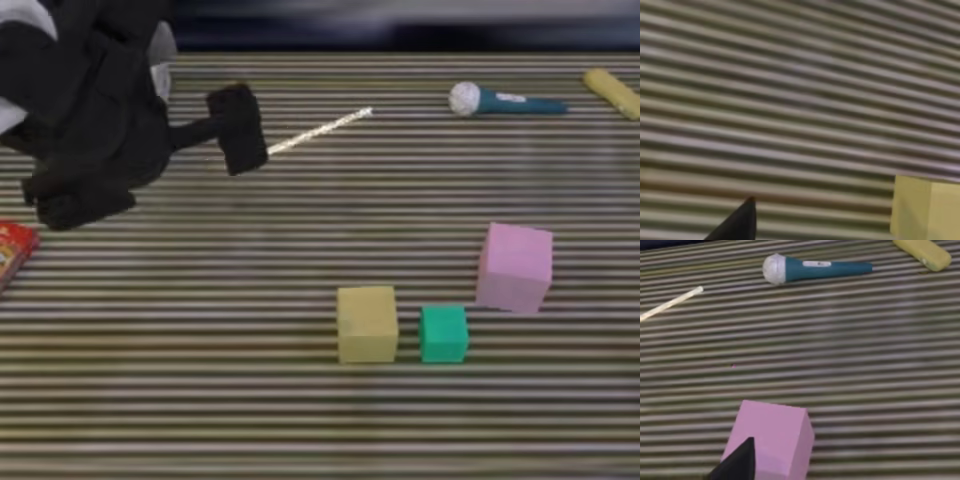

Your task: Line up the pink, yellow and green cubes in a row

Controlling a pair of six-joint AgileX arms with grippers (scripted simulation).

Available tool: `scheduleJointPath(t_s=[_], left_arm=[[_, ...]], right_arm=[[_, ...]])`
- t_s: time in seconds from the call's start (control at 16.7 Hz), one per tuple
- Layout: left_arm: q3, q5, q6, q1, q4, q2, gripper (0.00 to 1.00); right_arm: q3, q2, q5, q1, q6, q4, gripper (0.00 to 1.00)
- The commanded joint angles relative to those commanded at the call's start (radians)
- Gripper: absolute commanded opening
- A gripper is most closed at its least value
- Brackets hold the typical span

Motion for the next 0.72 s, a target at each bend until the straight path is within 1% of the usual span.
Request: scheduleJointPath(t_s=[0.18,0.42,0.72], left_arm=[[-0.290,-0.001,0.100,0.123,0.161,-0.334,1.00],[-0.674,0.002,0.272,0.271,0.380,-0.778,1.00],[-1.038,0.013,0.487,0.405,0.620,-1.212,1.00]], right_arm=[[0.236,0.341,0.000,0.046,0.079,-0.167,1.00],[0.526,0.744,-0.001,0.105,0.178,-0.376,1.00],[0.841,1.132,-0.001,0.167,0.281,-0.585,1.00]])
